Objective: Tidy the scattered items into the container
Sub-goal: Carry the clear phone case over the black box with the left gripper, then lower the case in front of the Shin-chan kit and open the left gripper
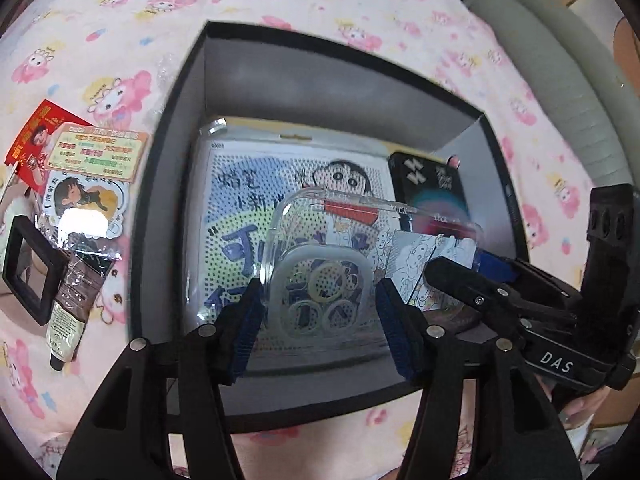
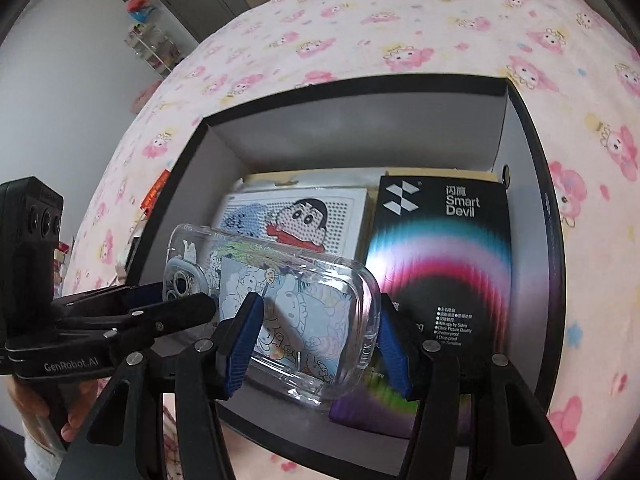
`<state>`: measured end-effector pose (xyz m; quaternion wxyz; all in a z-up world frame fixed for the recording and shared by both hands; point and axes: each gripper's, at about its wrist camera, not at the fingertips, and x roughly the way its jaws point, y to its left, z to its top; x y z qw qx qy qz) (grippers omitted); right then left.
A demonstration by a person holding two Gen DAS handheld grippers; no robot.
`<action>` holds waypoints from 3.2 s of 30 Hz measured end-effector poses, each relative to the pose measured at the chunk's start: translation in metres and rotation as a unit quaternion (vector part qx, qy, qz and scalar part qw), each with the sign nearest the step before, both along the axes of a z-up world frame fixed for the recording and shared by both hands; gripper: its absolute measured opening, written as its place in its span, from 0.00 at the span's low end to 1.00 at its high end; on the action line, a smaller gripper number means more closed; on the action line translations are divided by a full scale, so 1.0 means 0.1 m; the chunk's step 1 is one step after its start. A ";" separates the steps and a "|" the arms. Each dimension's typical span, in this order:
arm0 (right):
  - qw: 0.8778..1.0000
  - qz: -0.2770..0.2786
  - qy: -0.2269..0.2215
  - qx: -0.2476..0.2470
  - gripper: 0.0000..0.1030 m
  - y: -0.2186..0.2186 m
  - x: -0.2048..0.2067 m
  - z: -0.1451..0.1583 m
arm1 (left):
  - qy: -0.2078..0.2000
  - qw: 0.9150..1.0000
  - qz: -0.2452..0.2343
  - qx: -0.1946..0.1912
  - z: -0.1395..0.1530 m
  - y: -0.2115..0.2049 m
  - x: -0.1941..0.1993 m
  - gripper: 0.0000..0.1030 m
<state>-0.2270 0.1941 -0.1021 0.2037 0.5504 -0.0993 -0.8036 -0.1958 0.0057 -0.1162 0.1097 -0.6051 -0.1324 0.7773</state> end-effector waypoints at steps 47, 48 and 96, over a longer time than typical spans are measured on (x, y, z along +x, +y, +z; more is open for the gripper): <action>0.998 0.046 -0.021 0.048 0.49 -0.17 0.18 -0.18 | 0.008 0.993 -0.007 -0.115 0.01 0.26 -0.05 0.32; 0.998 0.048 -0.020 0.043 0.49 -0.18 0.17 -0.17 | 0.021 0.993 -0.005 -0.115 0.06 0.25 -0.06 0.32; 0.998 0.027 -0.041 0.046 0.46 0.11 0.15 -0.12 | -0.037 0.997 -0.045 -0.041 0.15 0.26 0.15 0.35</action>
